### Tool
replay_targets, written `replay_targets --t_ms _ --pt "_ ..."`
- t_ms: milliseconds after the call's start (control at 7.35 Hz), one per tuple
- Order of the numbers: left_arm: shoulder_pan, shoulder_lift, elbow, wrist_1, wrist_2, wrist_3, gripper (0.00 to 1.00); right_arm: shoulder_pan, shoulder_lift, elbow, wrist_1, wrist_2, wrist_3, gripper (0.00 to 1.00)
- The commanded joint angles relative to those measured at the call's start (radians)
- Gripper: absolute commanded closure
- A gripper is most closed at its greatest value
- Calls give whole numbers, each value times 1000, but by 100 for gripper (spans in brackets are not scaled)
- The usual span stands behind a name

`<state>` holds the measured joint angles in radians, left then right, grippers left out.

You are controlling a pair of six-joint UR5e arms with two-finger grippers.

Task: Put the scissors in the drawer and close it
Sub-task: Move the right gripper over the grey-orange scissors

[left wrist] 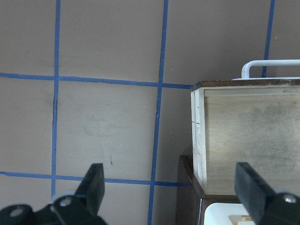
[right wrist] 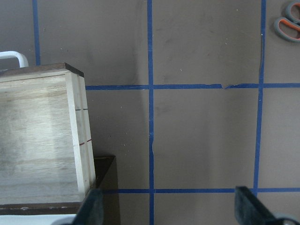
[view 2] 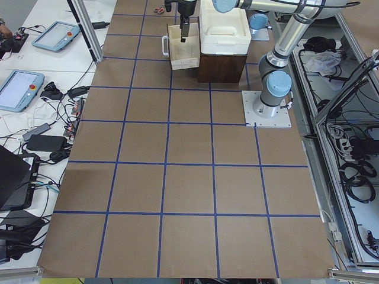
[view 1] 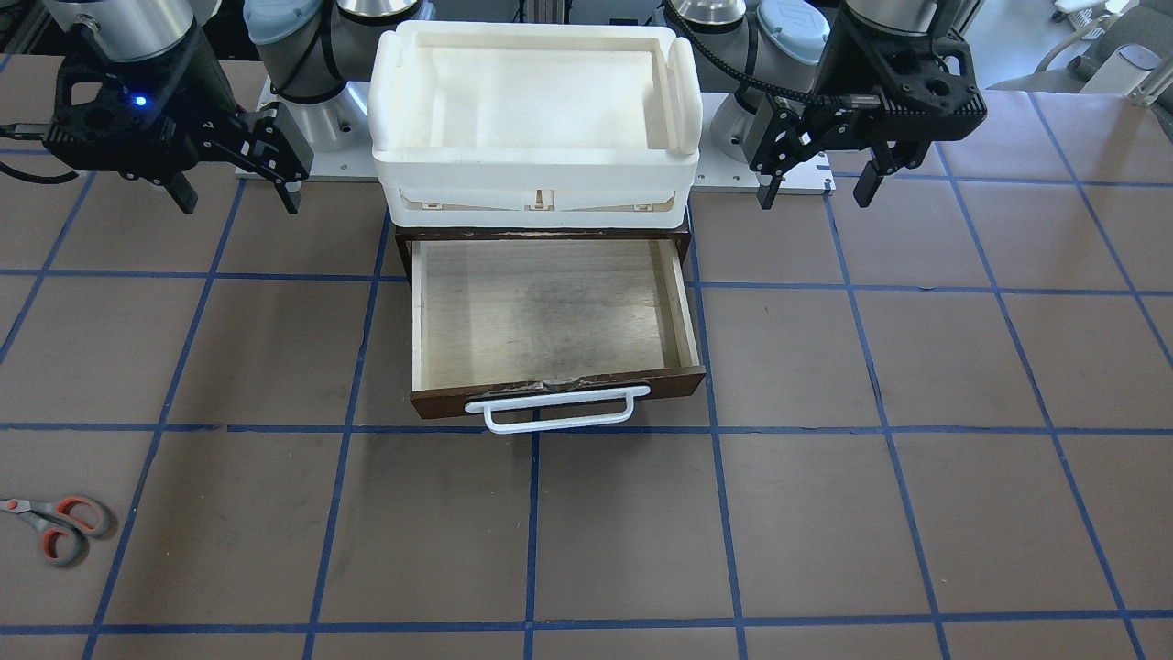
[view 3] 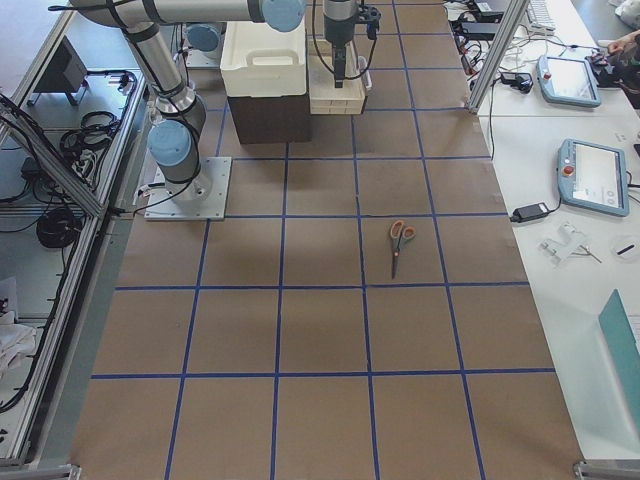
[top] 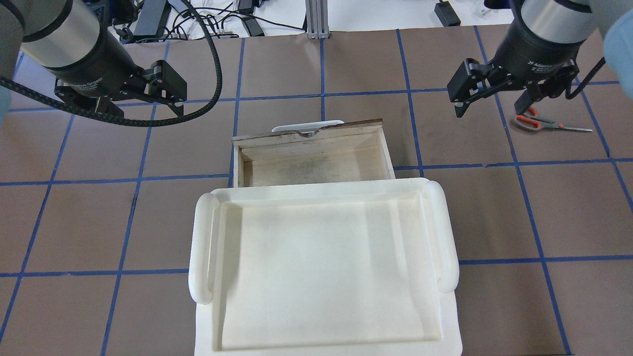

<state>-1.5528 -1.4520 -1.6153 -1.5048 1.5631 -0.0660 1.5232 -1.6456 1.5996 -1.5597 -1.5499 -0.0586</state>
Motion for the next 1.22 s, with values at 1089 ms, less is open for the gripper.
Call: replay_targets --t_ms 1089 --pt "2 -2 0 0 0 0 0 -210 127 -3 -165 1 -774 0"
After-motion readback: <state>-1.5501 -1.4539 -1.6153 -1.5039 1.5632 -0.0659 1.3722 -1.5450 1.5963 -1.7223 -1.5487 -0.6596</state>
